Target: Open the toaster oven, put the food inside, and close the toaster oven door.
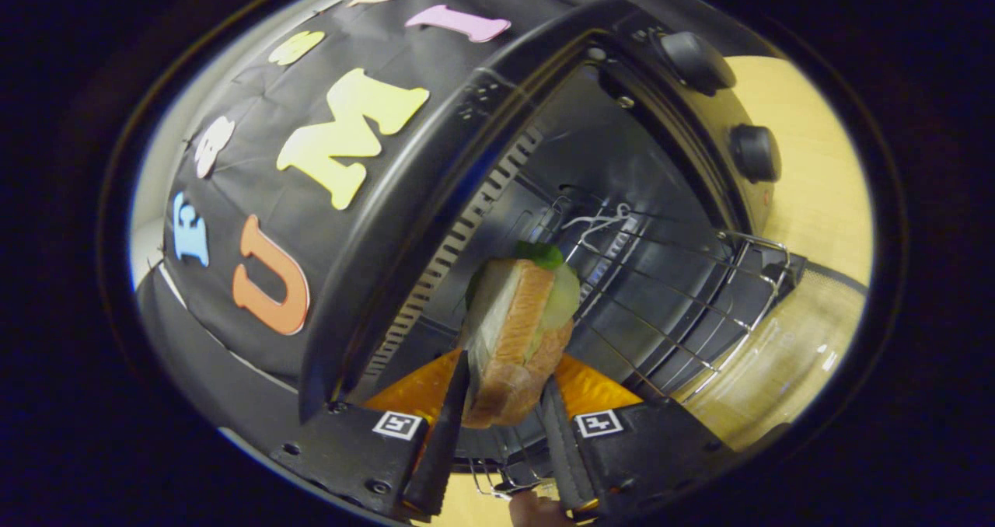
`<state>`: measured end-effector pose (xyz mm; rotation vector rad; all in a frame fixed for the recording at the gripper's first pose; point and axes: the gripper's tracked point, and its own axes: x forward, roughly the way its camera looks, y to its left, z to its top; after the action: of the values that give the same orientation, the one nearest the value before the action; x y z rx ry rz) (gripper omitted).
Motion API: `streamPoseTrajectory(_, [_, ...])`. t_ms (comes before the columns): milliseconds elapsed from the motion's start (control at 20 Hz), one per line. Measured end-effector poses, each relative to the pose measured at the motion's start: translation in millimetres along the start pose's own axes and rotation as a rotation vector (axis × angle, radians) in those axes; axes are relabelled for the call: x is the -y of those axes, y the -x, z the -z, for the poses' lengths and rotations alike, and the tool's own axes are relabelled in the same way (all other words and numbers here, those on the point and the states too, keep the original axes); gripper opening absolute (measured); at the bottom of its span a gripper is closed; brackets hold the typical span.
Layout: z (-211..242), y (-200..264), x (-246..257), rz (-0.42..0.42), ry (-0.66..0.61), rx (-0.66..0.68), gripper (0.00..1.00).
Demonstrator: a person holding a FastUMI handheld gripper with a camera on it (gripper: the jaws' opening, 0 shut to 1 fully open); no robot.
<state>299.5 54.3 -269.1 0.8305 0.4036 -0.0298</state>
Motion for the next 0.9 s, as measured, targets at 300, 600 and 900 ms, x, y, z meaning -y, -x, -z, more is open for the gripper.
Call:
streamPoseTrajectory(300, [19,-3,-12,-0.008,0.432,-0.063,0.95])
streamPoseTrajectory(600, [45,-1,-5,0.052,0.693,-0.175,0.95])
streamPoseTrajectory(900, [60,24,6,0.155,0.900,-0.273,0.95])
